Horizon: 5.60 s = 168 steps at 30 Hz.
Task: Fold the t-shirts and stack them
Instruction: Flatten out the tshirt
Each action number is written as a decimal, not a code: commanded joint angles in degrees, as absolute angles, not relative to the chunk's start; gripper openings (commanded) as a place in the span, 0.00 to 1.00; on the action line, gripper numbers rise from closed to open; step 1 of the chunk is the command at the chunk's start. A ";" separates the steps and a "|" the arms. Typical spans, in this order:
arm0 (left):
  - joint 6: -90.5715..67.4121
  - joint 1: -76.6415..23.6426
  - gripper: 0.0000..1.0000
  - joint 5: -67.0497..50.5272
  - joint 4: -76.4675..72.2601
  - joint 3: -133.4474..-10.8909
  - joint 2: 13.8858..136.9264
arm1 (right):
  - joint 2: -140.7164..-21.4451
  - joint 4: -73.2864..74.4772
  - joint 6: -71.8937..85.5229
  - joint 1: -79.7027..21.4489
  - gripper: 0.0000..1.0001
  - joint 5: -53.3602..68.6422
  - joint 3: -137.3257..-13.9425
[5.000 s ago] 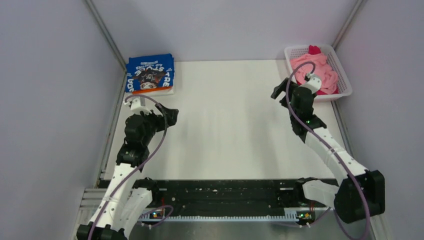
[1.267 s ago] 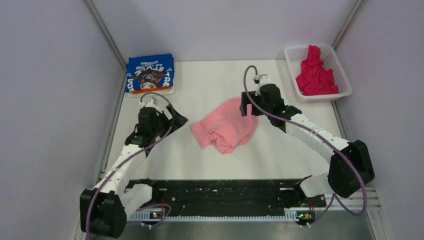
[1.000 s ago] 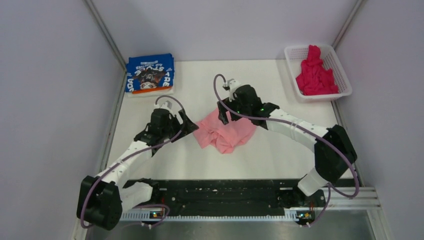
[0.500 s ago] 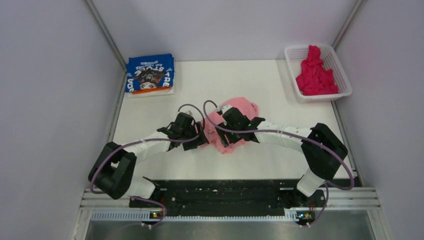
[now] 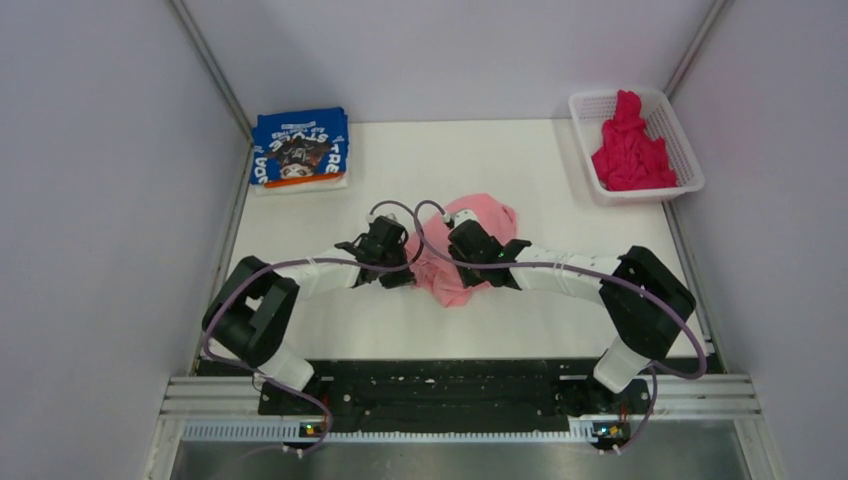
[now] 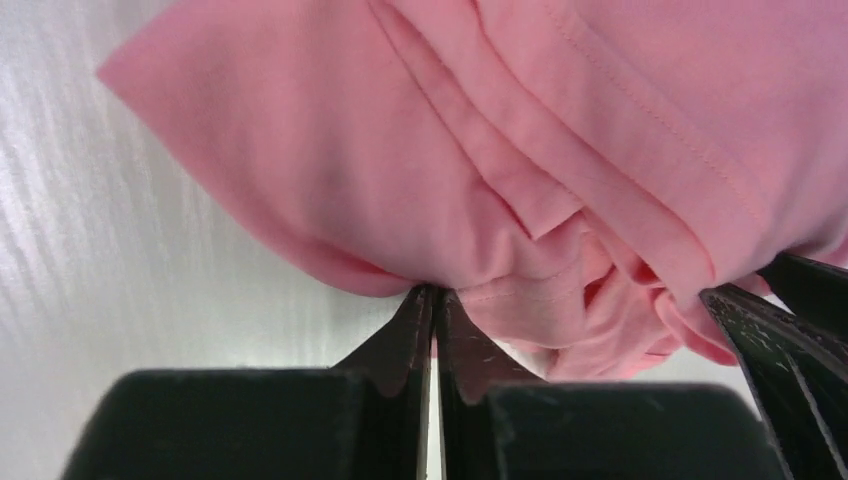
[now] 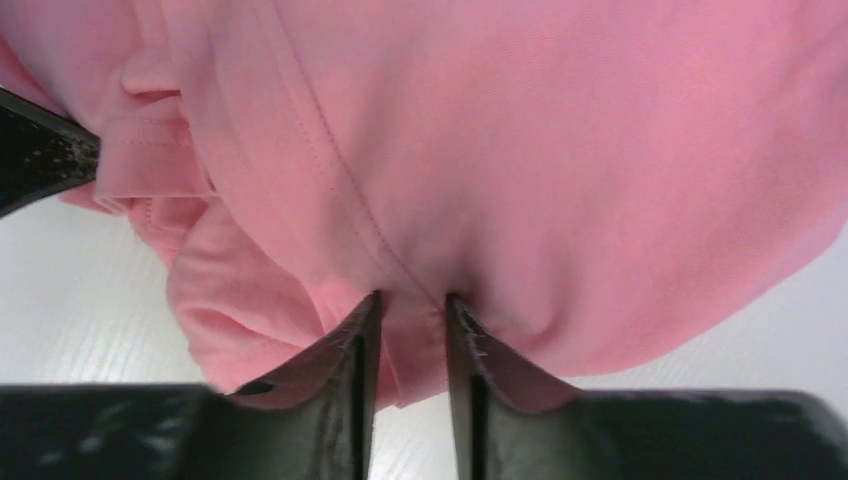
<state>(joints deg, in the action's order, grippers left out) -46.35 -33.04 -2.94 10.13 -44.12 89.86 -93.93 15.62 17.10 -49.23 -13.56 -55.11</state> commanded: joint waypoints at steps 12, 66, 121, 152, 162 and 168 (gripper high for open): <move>-45.68 -33.56 0.00 12.18 15.37 -43.01 81.67 | -87.81 10.13 18.08 -49.18 0.04 -17.78 -51.62; -27.86 -33.18 0.00 39.08 17.28 -68.00 49.58 | -48.57 12.13 10.50 -43.96 0.00 -40.63 -62.30; -50.37 -31.15 0.00 32.25 25.36 -31.55 45.20 | -105.17 16.85 14.37 -47.26 0.76 -18.77 -68.60; -28.15 -30.92 0.00 31.94 9.01 -61.63 39.46 | -57.25 14.53 6.48 -38.68 0.00 -10.63 -72.07; -24.47 -30.91 0.00 9.31 10.32 -82.11 36.85 | -49.07 24.71 10.44 -38.64 0.00 16.84 -94.65; -22.85 -30.87 0.00 8.93 8.21 -85.67 38.81 | -48.94 25.48 9.49 -38.65 0.00 12.55 -97.36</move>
<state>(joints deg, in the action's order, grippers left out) -25.56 -31.20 9.91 10.15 -83.88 36.29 -47.90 23.31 9.65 -38.50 13.61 -96.57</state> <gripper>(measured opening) 0.011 0.022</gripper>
